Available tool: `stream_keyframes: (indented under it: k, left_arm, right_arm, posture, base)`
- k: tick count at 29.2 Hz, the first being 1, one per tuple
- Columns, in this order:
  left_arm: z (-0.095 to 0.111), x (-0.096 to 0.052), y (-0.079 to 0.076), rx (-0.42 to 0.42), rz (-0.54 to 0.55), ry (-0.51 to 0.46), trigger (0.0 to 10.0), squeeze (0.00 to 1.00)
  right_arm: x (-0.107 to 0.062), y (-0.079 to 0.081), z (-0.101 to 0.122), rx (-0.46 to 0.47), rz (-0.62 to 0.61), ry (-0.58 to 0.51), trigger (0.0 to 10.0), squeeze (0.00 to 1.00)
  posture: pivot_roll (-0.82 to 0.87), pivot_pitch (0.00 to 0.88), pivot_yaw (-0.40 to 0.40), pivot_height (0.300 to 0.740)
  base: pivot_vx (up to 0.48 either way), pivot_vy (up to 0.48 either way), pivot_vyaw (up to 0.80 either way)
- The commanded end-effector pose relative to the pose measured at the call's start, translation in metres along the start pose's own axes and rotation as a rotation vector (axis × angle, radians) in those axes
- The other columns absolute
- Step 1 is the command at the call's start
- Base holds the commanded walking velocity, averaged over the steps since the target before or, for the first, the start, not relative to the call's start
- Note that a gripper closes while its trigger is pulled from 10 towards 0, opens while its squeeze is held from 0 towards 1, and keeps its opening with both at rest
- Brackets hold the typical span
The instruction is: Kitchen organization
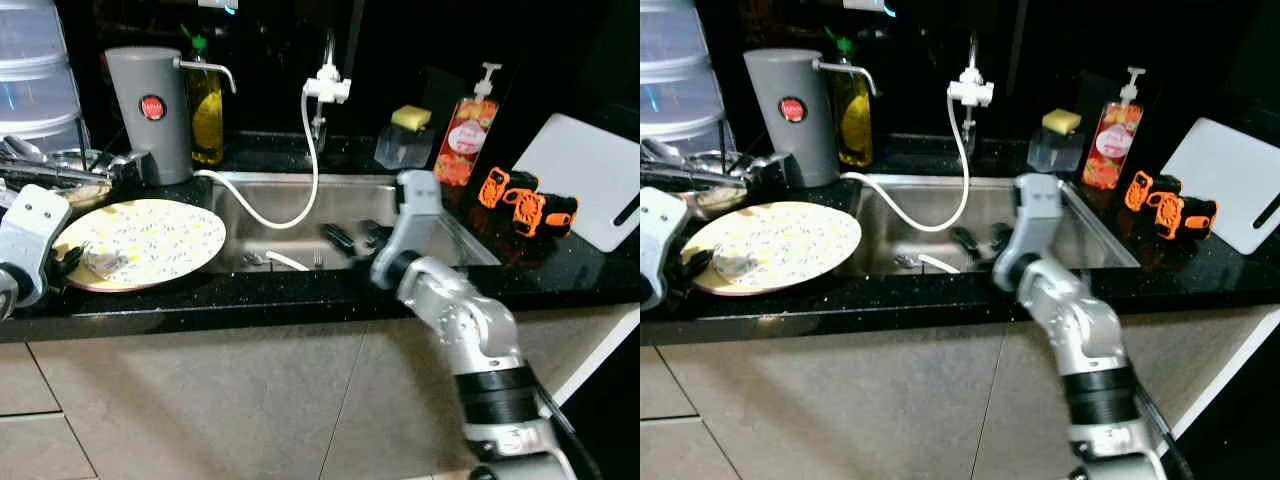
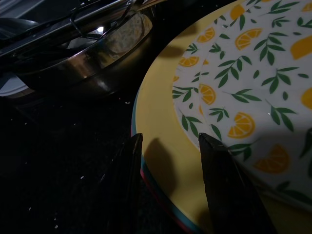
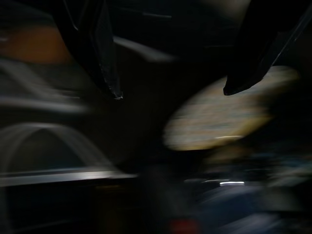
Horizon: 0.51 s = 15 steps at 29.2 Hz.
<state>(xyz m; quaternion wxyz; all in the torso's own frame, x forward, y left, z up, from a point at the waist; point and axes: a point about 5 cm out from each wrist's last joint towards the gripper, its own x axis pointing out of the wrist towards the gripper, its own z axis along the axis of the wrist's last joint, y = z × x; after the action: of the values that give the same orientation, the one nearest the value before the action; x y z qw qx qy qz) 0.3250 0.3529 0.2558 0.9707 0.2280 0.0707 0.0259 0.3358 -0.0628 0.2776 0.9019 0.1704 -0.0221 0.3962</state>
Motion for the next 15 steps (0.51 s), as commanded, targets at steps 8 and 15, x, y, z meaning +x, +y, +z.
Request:
stream_keyframes:
  k: [8,15]
  left_arm:
    - [-0.023,0.004,-0.016,-0.047,-0.04,0.096,10.0,0.0]
    - [-0.023,0.003,-0.016,-0.045,-0.037,0.099,10.0,0.0]
  right_arm:
    - [0.01,-0.004,-0.045,0.365,-0.087,0.198,10.0,0.0]
    - [0.023,-0.001,-0.066,0.395,-0.173,0.26,10.0,0.0]
  posture:
    - [0.17,0.075,-0.1,0.74]
    - [0.17,0.079,-0.098,0.74]
  base:
    - [0.0,0.0,0.0]
    - [0.0,0.0,0.0]
